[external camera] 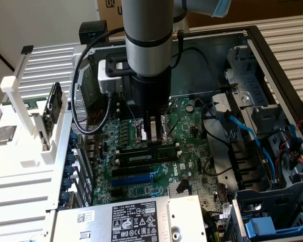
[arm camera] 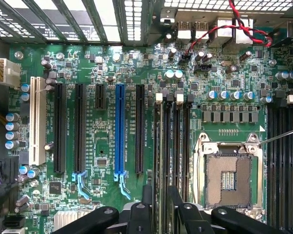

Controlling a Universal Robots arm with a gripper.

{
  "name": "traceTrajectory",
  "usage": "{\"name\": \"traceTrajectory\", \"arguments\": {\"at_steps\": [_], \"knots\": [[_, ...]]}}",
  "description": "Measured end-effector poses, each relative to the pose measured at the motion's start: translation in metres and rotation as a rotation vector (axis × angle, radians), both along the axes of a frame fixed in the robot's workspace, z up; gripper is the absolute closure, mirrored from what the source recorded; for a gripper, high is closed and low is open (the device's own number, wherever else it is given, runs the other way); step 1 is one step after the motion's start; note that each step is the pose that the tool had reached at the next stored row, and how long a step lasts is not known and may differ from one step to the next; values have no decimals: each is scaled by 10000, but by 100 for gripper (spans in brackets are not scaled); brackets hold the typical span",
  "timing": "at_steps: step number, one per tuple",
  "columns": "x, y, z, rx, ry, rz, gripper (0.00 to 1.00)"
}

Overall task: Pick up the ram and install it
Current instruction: 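Press down the ram until it locks into place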

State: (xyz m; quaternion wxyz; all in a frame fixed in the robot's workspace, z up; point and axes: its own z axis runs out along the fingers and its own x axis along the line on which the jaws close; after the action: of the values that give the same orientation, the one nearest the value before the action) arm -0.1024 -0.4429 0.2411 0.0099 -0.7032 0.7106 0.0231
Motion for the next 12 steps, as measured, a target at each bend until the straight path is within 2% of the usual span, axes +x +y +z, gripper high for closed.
{"name": "traceTrajectory", "arguments": {"at_steps": [5,9,12], "knots": [[-27,4,0,-2,-35,0,73],[-56,9,6,-13,-98,1,73],[-60,9,6,-14,-104,2,73]]}}
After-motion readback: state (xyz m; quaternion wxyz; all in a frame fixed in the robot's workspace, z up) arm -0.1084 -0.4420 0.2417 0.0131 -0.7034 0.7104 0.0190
